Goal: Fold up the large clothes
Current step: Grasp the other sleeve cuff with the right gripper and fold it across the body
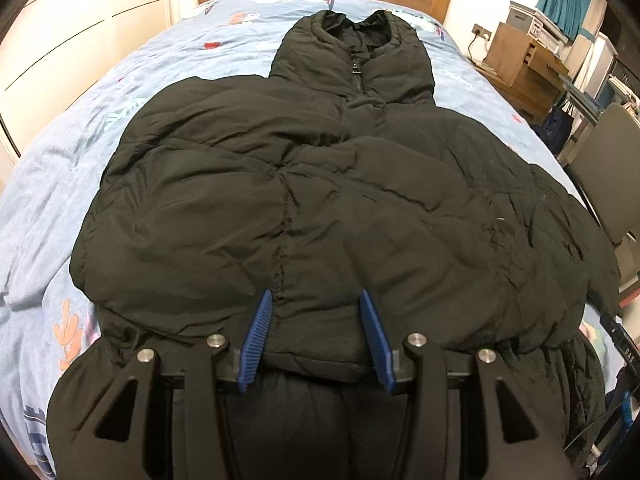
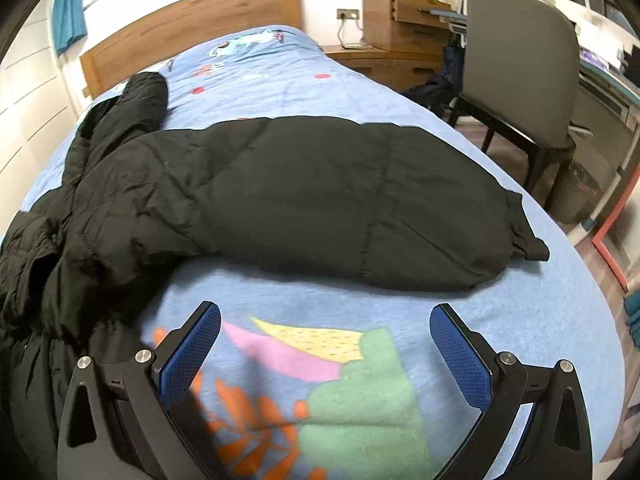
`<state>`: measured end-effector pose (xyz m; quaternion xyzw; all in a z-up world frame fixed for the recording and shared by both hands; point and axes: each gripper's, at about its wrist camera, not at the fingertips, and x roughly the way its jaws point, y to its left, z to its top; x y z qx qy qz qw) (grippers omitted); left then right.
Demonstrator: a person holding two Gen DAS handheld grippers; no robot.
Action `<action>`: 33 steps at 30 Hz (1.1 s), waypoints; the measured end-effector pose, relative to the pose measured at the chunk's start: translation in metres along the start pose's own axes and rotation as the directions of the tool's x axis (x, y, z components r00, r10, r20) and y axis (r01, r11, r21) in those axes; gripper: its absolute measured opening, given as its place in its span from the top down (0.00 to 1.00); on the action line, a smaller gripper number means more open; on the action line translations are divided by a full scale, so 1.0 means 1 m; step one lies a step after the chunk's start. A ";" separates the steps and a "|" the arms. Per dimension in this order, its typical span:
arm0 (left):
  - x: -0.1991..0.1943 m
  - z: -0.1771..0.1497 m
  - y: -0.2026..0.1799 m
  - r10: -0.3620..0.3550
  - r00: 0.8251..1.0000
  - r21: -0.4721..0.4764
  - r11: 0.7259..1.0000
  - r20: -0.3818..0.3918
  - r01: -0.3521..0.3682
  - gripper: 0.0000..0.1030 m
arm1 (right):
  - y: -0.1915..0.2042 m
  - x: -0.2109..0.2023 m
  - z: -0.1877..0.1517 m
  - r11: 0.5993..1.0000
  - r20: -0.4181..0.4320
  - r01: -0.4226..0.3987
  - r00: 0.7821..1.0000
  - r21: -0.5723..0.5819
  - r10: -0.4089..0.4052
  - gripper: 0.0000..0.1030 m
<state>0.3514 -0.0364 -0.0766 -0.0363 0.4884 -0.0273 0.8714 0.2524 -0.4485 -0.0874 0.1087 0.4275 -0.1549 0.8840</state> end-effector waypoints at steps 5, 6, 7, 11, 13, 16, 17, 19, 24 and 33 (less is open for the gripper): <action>0.002 -0.001 0.001 -0.001 1.000 0.003 1.000 -0.005 0.001 0.57 | -0.043 0.020 0.006 0.984 -0.019 -0.050 0.998 0.171 0.054 0.01; 0.002 -0.002 0.001 -0.001 1.000 0.004 1.000 -0.005 0.001 0.57 | -0.054 0.024 0.007 0.973 -0.012 -0.072 0.997 0.218 0.077 0.01; 0.002 -0.001 0.001 -0.003 1.000 0.004 1.000 -0.005 0.003 0.57 | -0.060 0.027 0.009 0.965 -0.005 -0.088 0.996 0.249 0.092 0.01; 0.001 0.000 0.004 -0.013 1.000 0.004 1.000 -0.005 0.013 0.57 | -0.092 0.040 0.017 0.900 0.060 -0.194 0.981 0.389 0.186 0.03; 0.000 -0.001 0.005 -0.021 1.000 0.001 1.000 -0.005 0.021 0.57 | -0.108 0.050 0.023 0.848 0.101 -0.249 0.968 0.468 0.228 0.10; -0.002 -0.002 0.008 -0.032 0.999 -0.003 0.999 -0.004 0.032 0.57 | -0.132 0.069 0.030 0.766 0.161 -0.307 0.951 0.565 0.263 0.28; -0.003 -0.002 0.009 -0.036 0.999 -0.005 0.999 -0.005 0.036 0.57 | -0.138 0.075 0.031 0.741 0.176 -0.322 0.946 0.589 0.271 0.33; -0.004 -0.002 0.012 -0.044 0.999 -0.008 0.999 -0.004 0.044 0.57 | -0.148 0.085 0.033 0.693 0.209 -0.355 0.934 0.628 0.290 0.60; -0.010 -0.002 0.019 -0.062 0.998 -0.021 0.998 0.007 0.062 0.57 | -0.132 0.064 0.056 0.749 0.288 -0.393 0.917 0.534 0.275 0.87; -0.037 -0.011 0.047 -0.102 0.994 -0.071 0.992 0.050 0.105 0.57 | -0.008 -0.032 0.116 0.854 0.383 -0.503 0.821 0.133 0.424 0.88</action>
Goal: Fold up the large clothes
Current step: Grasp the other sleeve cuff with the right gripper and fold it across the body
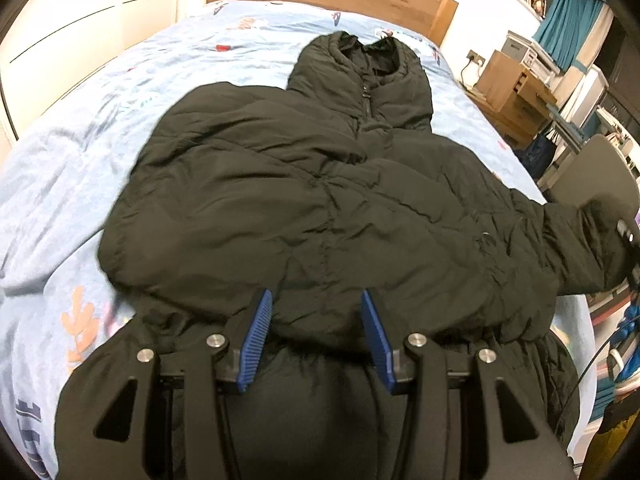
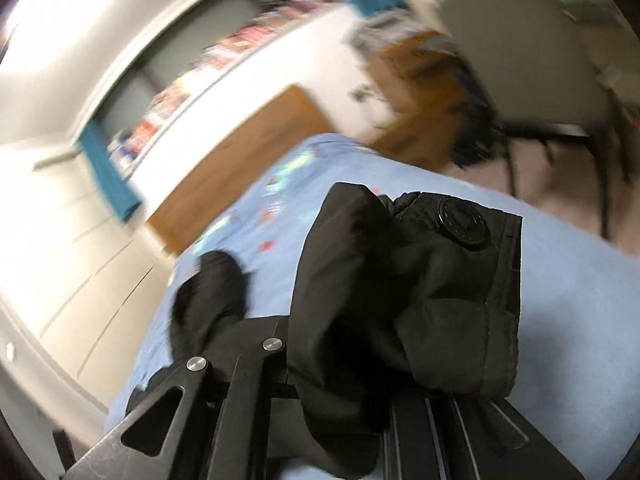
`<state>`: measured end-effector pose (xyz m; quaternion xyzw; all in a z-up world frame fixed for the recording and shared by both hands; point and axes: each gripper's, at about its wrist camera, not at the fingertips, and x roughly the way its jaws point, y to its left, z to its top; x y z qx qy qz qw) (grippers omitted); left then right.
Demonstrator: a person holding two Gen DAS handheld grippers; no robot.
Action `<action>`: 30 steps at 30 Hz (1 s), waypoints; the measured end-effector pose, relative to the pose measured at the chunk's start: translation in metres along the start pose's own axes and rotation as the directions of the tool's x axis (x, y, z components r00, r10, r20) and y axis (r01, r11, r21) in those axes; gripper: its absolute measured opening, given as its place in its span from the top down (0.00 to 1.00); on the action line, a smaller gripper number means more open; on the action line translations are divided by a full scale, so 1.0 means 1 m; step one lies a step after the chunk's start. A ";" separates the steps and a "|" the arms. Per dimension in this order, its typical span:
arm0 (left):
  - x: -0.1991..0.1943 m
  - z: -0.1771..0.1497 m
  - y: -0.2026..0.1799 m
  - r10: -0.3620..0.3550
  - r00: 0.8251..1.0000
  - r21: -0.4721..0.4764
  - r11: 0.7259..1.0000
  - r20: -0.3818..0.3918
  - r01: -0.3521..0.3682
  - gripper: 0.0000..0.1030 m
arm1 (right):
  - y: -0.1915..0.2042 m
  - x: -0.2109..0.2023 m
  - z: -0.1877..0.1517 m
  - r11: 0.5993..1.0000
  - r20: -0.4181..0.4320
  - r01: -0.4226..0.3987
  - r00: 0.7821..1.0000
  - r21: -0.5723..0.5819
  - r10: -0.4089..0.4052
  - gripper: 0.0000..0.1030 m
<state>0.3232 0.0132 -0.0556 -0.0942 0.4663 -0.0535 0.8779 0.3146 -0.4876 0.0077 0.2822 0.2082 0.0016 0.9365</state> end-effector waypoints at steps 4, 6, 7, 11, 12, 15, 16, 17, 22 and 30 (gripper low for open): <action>-0.023 -0.008 0.019 -0.005 1.000 -0.017 1.000 0.022 0.005 0.57 | 0.082 0.008 -0.008 0.985 -0.056 -0.073 0.996 -0.154 0.065 0.88; -0.033 -0.011 0.027 -0.002 0.999 -0.021 1.000 0.033 0.003 0.57 | 0.124 0.016 -0.021 0.970 -0.103 -0.106 0.991 -0.220 0.085 0.88; -0.039 -0.013 0.032 -0.001 0.999 -0.022 1.000 0.041 0.002 0.57 | 0.143 0.021 -0.029 0.960 -0.125 -0.118 0.988 -0.254 0.088 0.88; -0.063 -0.023 0.054 -0.008 0.997 -0.039 0.999 0.073 0.011 0.57 | 0.216 0.041 -0.072 0.910 -0.218 -0.175 0.971 -0.375 0.097 0.88; -0.067 -0.025 0.060 -0.011 0.997 -0.044 0.999 0.078 0.014 0.57 | 0.224 0.046 -0.078 0.901 -0.234 -0.183 0.968 -0.393 0.094 0.88; -0.080 -0.032 0.078 0.000 0.996 -0.061 0.998 0.093 0.006 0.57 | 0.266 0.066 -0.121 0.866 -0.322 -0.221 0.944 -0.450 0.073 0.88; -0.085 -0.036 0.086 0.004 0.995 -0.070 0.998 0.097 0.003 0.57 | 0.274 0.071 -0.135 0.856 -0.343 -0.222 0.938 -0.468 0.056 0.87; -0.088 -0.038 0.091 0.007 0.995 -0.076 0.997 0.099 0.001 0.57 | 0.282 0.077 -0.149 0.845 -0.364 -0.222 0.931 -0.486 0.036 0.87; -0.105 -0.051 0.118 0.012 0.993 -0.111 0.994 0.114 0.001 0.57 | 0.302 0.095 -0.217 0.775 -0.427 -0.193 0.898 -0.601 -0.108 0.67; -0.128 -0.061 0.143 0.016 0.991 -0.152 0.988 0.130 0.004 0.57 | 0.318 0.084 -0.254 0.712 -0.455 -0.204 0.873 -0.672 -0.179 0.30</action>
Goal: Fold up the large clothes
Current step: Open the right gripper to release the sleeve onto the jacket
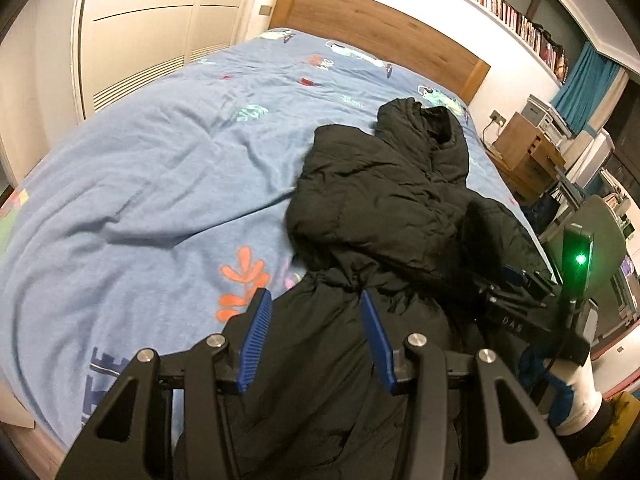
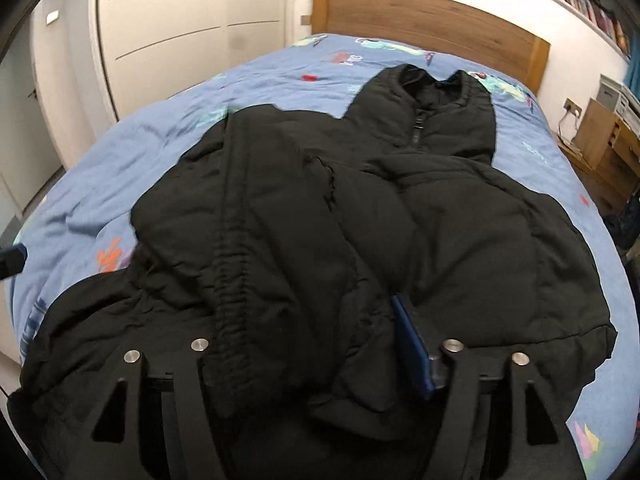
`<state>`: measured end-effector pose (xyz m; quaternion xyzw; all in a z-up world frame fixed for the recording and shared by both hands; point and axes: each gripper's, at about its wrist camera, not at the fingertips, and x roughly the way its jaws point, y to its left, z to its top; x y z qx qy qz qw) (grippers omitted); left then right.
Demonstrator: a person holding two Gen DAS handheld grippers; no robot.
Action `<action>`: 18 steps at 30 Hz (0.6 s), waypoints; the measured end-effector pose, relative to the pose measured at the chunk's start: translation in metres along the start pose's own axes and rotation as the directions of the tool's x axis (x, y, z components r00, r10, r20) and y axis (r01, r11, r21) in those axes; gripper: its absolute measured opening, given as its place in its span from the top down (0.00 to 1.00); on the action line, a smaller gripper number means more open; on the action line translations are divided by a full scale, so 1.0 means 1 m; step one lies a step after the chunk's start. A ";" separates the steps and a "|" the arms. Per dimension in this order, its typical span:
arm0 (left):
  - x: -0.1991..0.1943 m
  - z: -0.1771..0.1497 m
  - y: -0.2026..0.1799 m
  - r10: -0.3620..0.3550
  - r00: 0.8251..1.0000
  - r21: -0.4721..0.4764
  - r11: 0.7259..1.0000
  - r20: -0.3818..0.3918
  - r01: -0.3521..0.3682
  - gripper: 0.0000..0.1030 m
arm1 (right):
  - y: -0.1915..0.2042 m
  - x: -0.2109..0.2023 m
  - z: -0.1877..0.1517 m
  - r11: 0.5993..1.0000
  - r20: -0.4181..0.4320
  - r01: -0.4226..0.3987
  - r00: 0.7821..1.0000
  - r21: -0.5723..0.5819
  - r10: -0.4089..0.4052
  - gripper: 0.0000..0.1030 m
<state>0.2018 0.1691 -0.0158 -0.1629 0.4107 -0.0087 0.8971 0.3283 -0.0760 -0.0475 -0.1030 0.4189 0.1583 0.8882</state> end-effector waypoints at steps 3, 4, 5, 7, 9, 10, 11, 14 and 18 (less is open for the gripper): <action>-0.004 0.002 -0.005 0.004 1.000 0.011 1.000 0.006 -0.005 0.57 | 0.008 -0.015 -0.004 1.000 0.012 -0.023 1.000 -0.009 0.023 0.30; -0.004 0.004 -0.009 0.002 1.000 0.014 1.000 0.006 -0.002 0.57 | 0.010 -0.018 -0.004 0.999 0.017 -0.032 0.999 -0.013 0.032 0.30; -0.004 0.006 -0.014 -0.003 1.000 0.021 1.000 0.006 0.003 0.57 | 0.009 -0.025 -0.005 0.999 0.024 -0.046 0.999 -0.018 0.046 0.30; 0.000 0.010 -0.029 -0.009 1.000 0.047 0.999 0.004 0.009 0.57 | 0.009 -0.035 -0.007 0.997 0.042 -0.076 0.996 -0.019 0.077 0.30; 0.007 0.015 -0.052 -0.021 1.000 0.090 0.996 -0.003 0.021 0.57 | 0.004 -0.048 -0.007 0.995 0.068 -0.099 0.993 -0.021 0.100 0.31; 0.011 0.017 -0.061 -0.028 1.000 0.105 0.994 -0.007 0.028 0.57 | -0.001 -0.055 -0.006 0.995 0.081 -0.098 0.992 -0.021 0.099 0.31; 0.016 0.019 -0.075 -0.037 0.999 0.129 0.991 -0.011 0.038 0.57 | -0.006 -0.062 -0.006 0.995 0.094 -0.096 0.991 -0.019 0.098 0.31; 0.031 0.028 -0.112 -0.069 0.998 0.192 0.979 -0.015 0.070 0.57 | -0.035 -0.081 -0.005 0.998 0.133 -0.069 0.989 0.012 0.066 0.31; 0.058 0.038 -0.164 -0.115 0.993 0.264 0.957 -0.033 0.119 0.57 | -0.091 -0.088 -0.004 0.996 0.149 0.044 0.987 0.078 -0.056 0.28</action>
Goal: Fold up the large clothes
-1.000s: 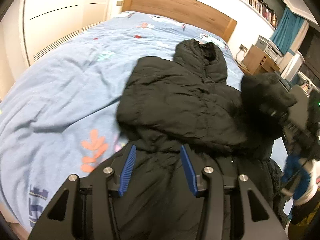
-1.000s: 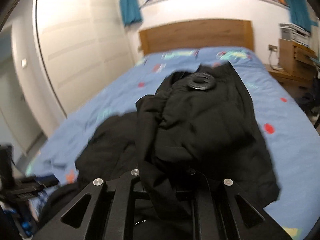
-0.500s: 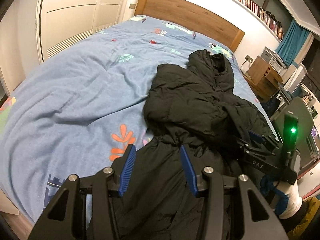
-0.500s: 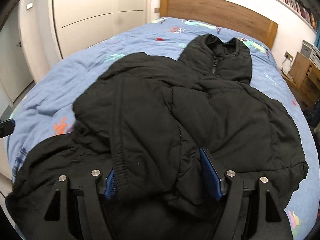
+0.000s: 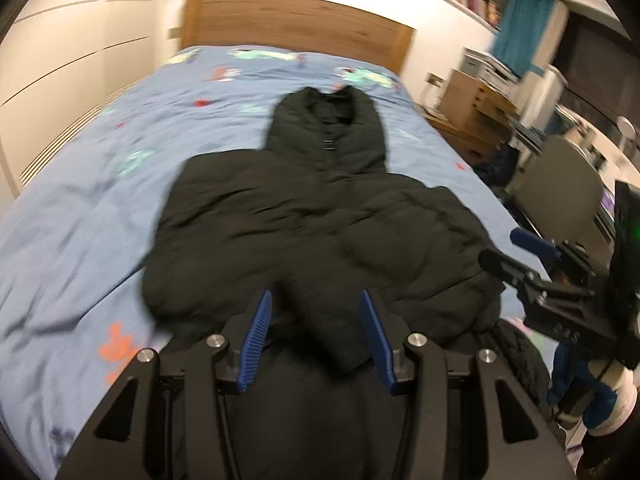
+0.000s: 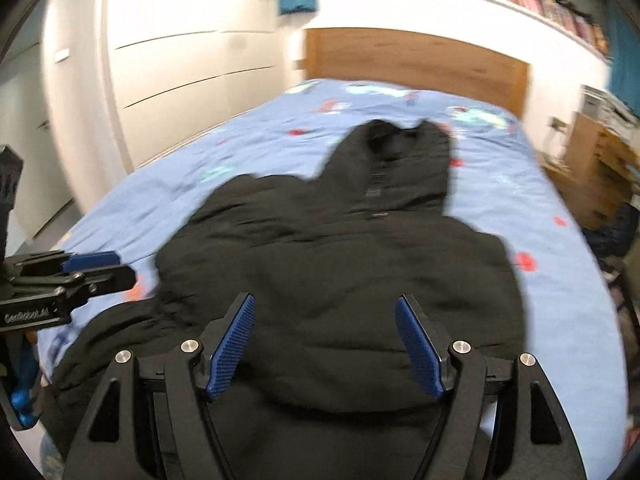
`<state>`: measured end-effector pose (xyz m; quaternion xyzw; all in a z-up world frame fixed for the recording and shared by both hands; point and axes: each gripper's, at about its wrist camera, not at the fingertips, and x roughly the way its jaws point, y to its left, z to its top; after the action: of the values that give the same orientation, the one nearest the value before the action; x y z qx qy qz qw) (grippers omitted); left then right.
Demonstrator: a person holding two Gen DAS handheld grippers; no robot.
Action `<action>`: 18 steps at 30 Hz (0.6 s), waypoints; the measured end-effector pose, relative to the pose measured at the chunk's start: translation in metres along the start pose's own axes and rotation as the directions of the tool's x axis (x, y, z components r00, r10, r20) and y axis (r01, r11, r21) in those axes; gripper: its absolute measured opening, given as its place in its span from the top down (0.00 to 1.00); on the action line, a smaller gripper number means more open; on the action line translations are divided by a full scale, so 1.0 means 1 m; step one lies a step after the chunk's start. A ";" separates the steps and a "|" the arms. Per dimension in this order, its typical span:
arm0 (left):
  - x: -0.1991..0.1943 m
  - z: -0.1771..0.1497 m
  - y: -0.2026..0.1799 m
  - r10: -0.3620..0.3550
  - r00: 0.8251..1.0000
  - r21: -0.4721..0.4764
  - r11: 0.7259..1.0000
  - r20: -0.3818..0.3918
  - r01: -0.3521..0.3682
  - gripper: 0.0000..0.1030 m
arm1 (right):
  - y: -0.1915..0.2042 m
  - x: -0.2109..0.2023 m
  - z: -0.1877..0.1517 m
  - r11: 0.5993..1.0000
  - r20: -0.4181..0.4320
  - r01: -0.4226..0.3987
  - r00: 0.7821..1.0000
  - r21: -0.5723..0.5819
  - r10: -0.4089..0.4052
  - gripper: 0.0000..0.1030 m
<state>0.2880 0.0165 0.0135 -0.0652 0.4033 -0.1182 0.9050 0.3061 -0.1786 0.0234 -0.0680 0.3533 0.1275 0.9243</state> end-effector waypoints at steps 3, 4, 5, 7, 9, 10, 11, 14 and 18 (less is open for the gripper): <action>0.035 0.013 -0.028 -0.034 0.999 0.045 0.998 -0.021 0.035 0.57 | -0.035 0.017 -0.002 0.996 -0.023 0.087 0.996 0.022 -0.086 0.28; 0.047 0.015 -0.035 -0.037 0.999 0.058 0.998 -0.027 0.038 0.57 | -0.045 0.025 -0.005 0.994 -0.031 0.103 0.994 0.029 -0.102 0.28; 0.062 0.018 -0.041 -0.030 0.999 0.069 0.997 -0.035 0.033 0.57 | -0.050 0.030 -0.007 0.993 -0.039 0.110 0.993 0.032 -0.108 0.28; 0.087 0.020 -0.045 -0.022 0.998 0.081 0.996 -0.053 0.026 0.57 | -0.063 0.049 -0.013 0.992 -0.067 0.121 0.991 0.034 -0.118 0.28; 0.114 0.018 -0.046 0.020 0.997 0.105 0.994 -0.074 -0.012 0.57 | -0.070 0.067 -0.022 0.992 -0.095 0.119 0.989 0.032 -0.116 0.28; 0.125 0.016 -0.044 0.029 0.996 0.107 0.994 -0.088 -0.020 0.57 | -0.073 0.077 -0.027 0.993 -0.114 0.116 0.987 0.030 -0.111 0.28; 0.134 0.014 -0.042 0.027 0.994 0.102 0.995 -0.103 -0.017 0.56 | -0.075 0.088 -0.034 0.993 -0.135 0.116 0.984 0.021 -0.112 0.28; 0.151 0.003 -0.037 0.030 0.993 0.127 0.992 -0.117 -0.015 0.55 | -0.073 0.104 -0.050 0.993 -0.156 0.114 0.981 -0.004 -0.113 0.28; 0.157 -0.002 -0.043 0.060 0.992 0.172 0.984 -0.108 -0.041 0.55 | -0.069 0.112 -0.060 0.991 -0.158 0.133 0.978 -0.023 -0.135 0.28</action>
<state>0.3810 -0.0673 -0.0909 0.0289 0.4440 -0.1323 0.8857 0.3677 -0.2366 -0.0933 -0.1071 0.4196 0.0610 0.8993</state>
